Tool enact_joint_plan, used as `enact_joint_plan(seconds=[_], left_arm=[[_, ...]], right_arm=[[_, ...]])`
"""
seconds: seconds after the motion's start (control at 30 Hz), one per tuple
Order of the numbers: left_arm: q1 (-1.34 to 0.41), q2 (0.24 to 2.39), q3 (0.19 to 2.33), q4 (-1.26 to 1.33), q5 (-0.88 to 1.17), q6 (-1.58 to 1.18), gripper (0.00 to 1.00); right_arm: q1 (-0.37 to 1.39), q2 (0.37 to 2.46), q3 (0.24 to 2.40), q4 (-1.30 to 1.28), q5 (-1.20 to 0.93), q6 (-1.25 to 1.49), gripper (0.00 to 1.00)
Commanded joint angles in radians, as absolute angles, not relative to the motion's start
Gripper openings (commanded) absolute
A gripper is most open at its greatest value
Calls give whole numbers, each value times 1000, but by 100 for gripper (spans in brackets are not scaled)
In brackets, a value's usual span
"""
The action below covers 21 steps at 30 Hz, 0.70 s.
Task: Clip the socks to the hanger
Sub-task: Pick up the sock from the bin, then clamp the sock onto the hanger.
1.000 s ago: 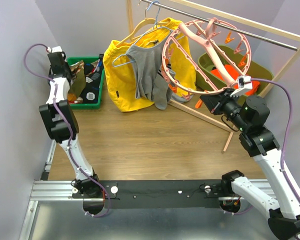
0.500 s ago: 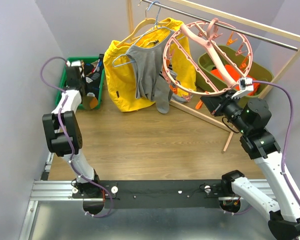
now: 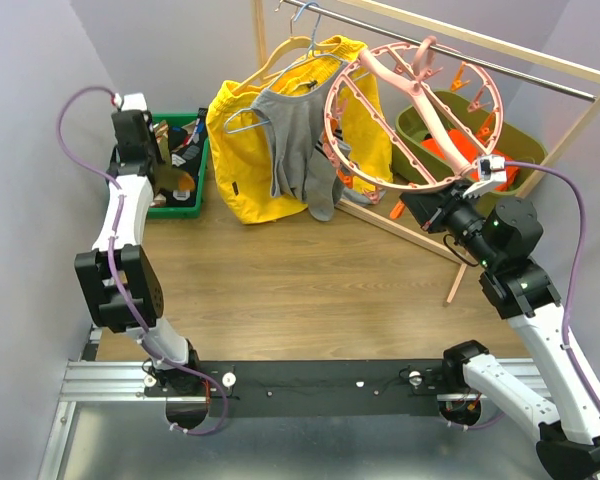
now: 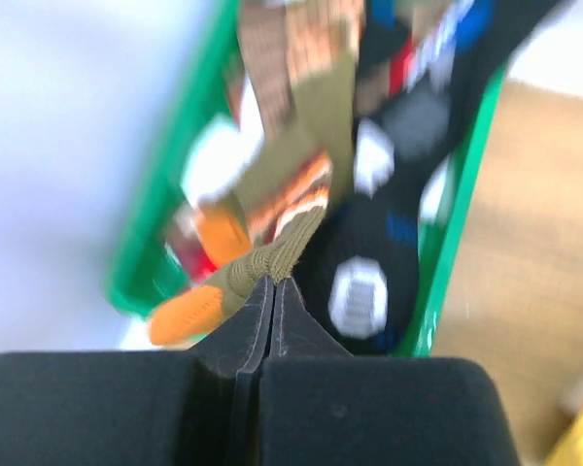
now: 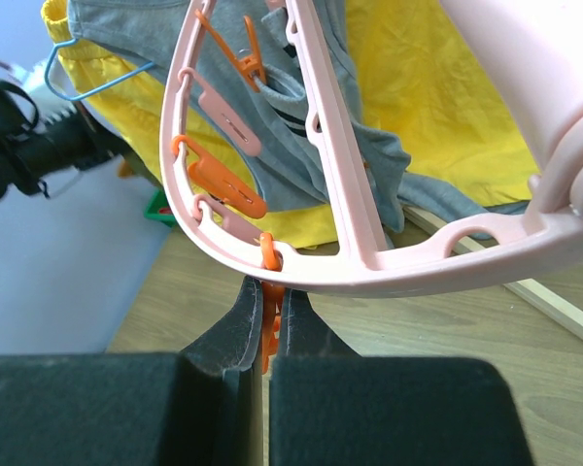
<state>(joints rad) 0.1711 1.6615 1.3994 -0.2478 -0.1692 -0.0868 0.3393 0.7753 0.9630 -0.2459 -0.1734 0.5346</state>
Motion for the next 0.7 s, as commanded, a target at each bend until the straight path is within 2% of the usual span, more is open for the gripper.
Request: enact_joint_plan(seconds=[0.0,0.1,0.3,0.43,0.67], left_arm=[[109,1670,1574,-190,-276,122,0],[78,1648,1574,-108,-282,216,0],[63,1595,1316,150,-216,357,0],[63,1647,1198,232,-227,367,0],[80,1764,1157,267,-486,328,0]], right_arm=[[341,762,948,-256,-196,545,4],[339,764,953,-261,-195,545,4],[339,762,945,-262,-196,543,4],[341,765,942,-259,-202,545,4],[339,761,946,-275,-196,538,4]])
